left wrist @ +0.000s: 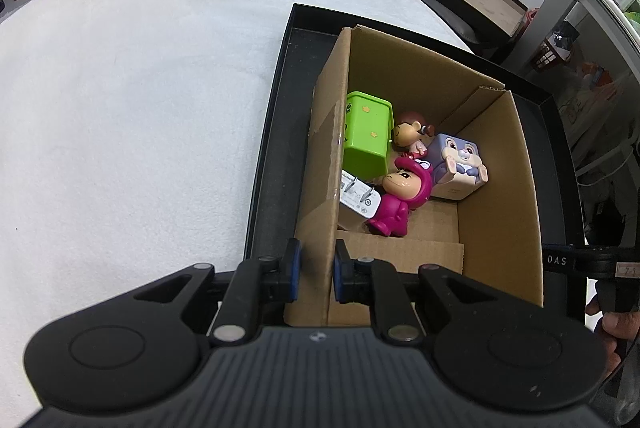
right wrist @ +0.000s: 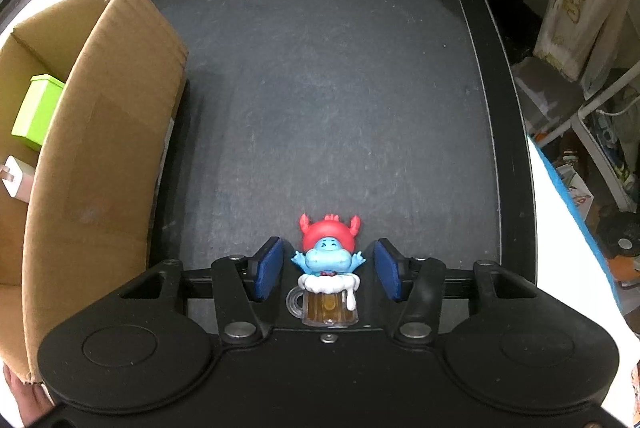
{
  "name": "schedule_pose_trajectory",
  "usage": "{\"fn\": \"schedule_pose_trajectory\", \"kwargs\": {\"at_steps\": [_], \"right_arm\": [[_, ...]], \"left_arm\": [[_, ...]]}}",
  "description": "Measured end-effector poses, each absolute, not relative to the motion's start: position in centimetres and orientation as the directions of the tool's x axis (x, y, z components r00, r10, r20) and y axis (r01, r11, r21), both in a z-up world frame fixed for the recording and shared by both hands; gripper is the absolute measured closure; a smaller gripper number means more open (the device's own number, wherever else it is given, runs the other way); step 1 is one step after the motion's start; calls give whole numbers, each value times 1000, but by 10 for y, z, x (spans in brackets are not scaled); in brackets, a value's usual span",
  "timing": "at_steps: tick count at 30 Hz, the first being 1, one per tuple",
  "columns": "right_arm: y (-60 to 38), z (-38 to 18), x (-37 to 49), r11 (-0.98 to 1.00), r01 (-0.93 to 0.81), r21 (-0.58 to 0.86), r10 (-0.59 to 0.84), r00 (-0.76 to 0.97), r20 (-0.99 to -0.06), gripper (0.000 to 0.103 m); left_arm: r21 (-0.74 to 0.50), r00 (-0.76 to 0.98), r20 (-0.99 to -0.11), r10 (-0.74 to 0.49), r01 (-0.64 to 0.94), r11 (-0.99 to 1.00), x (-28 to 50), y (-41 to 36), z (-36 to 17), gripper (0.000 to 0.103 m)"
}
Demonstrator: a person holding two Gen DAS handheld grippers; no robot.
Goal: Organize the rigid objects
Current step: 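Lift the blue mug figure with the right tool and carry it over the box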
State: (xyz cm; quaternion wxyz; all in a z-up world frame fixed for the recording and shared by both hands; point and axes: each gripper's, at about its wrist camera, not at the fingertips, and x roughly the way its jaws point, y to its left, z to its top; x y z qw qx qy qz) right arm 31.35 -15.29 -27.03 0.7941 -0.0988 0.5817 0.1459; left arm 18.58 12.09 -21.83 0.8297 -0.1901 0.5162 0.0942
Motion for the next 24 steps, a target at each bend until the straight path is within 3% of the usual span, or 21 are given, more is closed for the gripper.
{"fn": "schedule_pose_trajectory", "kwargs": {"at_steps": [2, 24], "right_arm": [[-152, -269, 312, 939, -345, 11, 115, 283, -952, 64], [-163, -216, 308, 932, -345, 109, 243, 373, -895, 65]], "left_arm": [[-217, 449, -892, -39, -353, 910, 186, 121, -218, 88], [-209, 446, -895, -29, -361, 909, 187, 119, -218, 88]]}}
